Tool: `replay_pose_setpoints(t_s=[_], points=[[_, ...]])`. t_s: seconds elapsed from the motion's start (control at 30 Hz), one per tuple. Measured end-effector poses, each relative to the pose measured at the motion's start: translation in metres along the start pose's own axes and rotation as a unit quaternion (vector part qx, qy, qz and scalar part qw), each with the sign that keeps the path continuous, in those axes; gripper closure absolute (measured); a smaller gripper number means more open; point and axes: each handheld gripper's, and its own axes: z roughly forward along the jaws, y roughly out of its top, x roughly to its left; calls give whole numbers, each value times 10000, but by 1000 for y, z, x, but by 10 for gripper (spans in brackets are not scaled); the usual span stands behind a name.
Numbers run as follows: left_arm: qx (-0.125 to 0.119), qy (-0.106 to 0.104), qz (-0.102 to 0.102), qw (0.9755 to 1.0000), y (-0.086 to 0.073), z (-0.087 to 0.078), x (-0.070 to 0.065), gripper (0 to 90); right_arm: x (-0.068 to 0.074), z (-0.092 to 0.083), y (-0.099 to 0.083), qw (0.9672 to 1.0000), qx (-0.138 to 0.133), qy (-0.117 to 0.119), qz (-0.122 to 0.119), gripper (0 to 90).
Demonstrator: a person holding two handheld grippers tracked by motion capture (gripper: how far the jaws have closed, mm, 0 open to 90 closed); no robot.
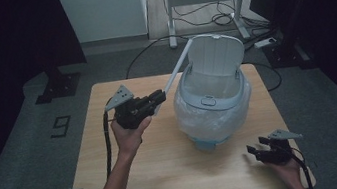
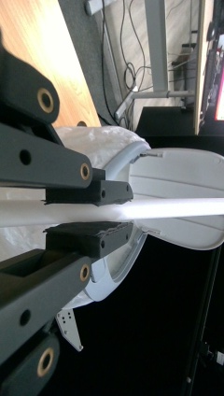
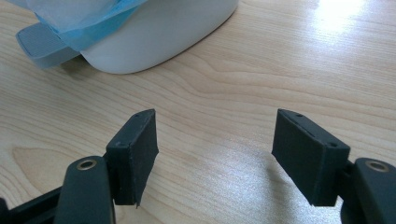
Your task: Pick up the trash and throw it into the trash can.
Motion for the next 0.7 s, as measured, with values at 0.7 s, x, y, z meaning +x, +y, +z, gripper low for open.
replay_pose_setpoints(t_s=[0.7], points=[[169,-56,79,9998,16,25,-5,795,-1,0,0,10000,29,-56,36,307]])
